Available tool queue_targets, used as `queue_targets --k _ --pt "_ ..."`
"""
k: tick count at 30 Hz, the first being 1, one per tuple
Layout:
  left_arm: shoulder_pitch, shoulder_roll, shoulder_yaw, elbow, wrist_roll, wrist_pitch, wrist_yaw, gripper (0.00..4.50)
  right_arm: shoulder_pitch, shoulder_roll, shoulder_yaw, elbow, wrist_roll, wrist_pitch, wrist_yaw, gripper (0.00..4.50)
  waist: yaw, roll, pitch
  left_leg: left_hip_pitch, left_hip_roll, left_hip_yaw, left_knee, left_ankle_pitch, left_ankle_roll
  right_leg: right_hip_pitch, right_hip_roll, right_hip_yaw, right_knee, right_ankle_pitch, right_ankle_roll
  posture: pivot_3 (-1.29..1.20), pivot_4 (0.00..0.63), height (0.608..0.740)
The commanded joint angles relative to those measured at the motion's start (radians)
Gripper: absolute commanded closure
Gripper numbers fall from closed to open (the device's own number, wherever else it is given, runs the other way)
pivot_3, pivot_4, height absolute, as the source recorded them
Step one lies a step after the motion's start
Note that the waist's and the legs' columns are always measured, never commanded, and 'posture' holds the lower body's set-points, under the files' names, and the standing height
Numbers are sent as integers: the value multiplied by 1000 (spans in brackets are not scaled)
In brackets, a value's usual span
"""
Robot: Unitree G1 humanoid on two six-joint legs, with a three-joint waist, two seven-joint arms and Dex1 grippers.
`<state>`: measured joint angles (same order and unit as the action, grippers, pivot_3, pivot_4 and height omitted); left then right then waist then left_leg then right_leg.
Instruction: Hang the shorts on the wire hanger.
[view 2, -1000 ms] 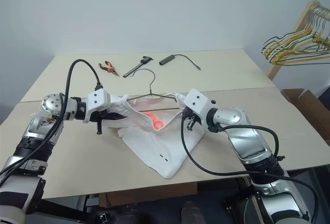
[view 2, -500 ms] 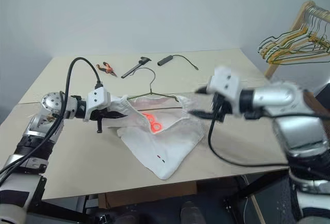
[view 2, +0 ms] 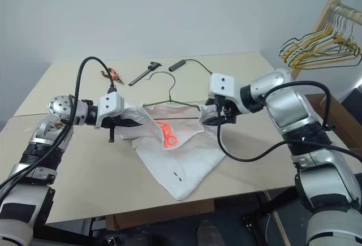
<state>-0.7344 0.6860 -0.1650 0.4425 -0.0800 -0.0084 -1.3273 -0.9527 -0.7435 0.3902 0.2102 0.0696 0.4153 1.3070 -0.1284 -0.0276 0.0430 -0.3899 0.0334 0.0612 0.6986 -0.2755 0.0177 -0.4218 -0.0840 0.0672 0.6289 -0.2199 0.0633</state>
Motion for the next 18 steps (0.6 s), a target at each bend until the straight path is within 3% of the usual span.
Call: queue_targets --k 1,3,11,12,17,18 --pt "-17 8 17 -38 -18 -10 -7 4500 -43 19 9 27 -20 -25 42 980 0 0 0 0 0 0 0 0 0 0 0 0 0 0 0 -71 0 740" --pt "-19 9 18 -38 -18 -11 -10 4500 -47 30 21 41 -34 -33 61 1392 0 0 0 0 0 0 0 0 0 0 0 0 0 0 0 -71 0 740" --pt "-26 3 18 -40 -21 -19 -26 4500 -47 64 22 92 -74 -32 72 4296 0 0 0 0 0 0 0 0 0 0 0 0 1 0 0 -76 0 740" --pt "-28 1 18 -38 -25 -25 -33 4500 -43 62 20 92 -77 -33 73 4479 0 0 0 0 0 0 0 0 0 0 0 0 1 0 0 -79 0 740" --pt "-44 0 27 -26 -48 -30 -72 4500 -17 41 -6 66 -56 -2 92 4479 -2 0 0 0 0 0 0 0 0 0 0 0 1 0 0 -92 0 740" --pt "-51 -1 32 -19 -60 -24 -86 4212 -9 33 -16 53 -45 11 99 4497 -1 0 0 0 0 0 0 0 0 0 0 0 1 0 0 -97 0 740"
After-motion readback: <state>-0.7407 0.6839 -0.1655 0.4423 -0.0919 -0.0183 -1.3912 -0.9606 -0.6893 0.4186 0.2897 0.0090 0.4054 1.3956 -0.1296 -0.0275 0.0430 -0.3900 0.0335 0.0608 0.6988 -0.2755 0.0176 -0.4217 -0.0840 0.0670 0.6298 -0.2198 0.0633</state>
